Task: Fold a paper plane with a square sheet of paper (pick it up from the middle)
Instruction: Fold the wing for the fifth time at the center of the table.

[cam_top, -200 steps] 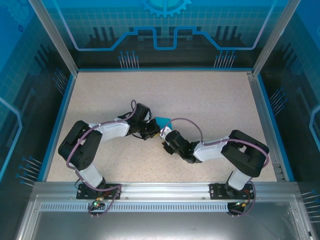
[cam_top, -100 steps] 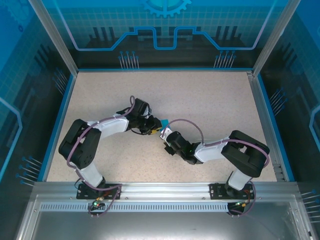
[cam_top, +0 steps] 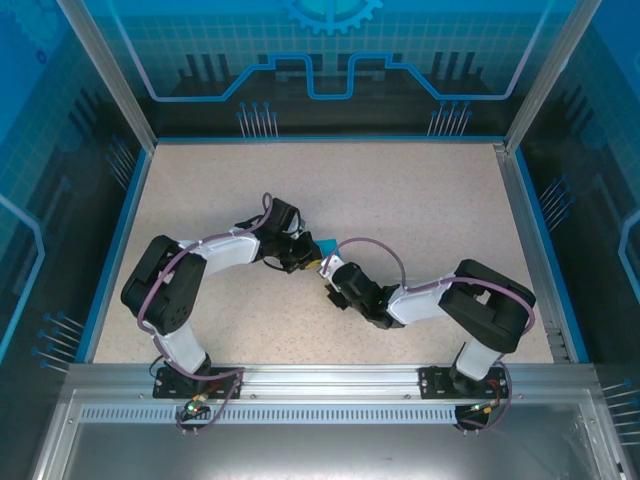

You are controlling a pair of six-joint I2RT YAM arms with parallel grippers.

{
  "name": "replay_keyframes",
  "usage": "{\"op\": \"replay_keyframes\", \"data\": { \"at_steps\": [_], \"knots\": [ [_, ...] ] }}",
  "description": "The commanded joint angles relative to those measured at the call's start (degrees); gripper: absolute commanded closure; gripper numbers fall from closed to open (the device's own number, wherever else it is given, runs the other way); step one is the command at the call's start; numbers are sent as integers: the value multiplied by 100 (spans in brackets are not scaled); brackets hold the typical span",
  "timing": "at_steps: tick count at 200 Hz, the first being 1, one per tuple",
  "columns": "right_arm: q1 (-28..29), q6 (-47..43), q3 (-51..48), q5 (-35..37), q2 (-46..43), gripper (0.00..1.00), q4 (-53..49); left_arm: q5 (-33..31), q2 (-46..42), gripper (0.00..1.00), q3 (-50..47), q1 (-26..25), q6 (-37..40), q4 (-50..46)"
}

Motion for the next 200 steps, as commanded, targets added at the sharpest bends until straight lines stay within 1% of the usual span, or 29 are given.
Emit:
{"op": "replay_keyframes", "data": {
  "at_steps": [1,63,97,115,137,143,157,178,200],
  "knots": [
    [28,78,202,137,137,74,256,160,-41,93,13,19,12,-118],
    [-172,179,360,-107,176,75,350,138,-74,93,1,14,11,-134],
    [-305,348,329,-361,204,83,360,104,-132,91,17,22,15,-175],
    [-398,478,274,-527,192,88,365,34,-225,84,57,72,71,-269],
    [-573,732,194,-946,101,93,372,-124,-389,68,29,222,91,-370],
    [-632,822,176,-1103,84,94,380,-166,-450,65,5,279,84,-382],
    [-786,1064,133,-1469,39,96,431,-234,-577,60,-80,396,81,-397],
    [-1093,1525,53,-2230,34,98,602,-314,-794,53,-221,513,64,-353],
    [-1401,2031,-17,-2928,89,98,829,-435,-983,49,-370,532,64,-311]
  ]
}}
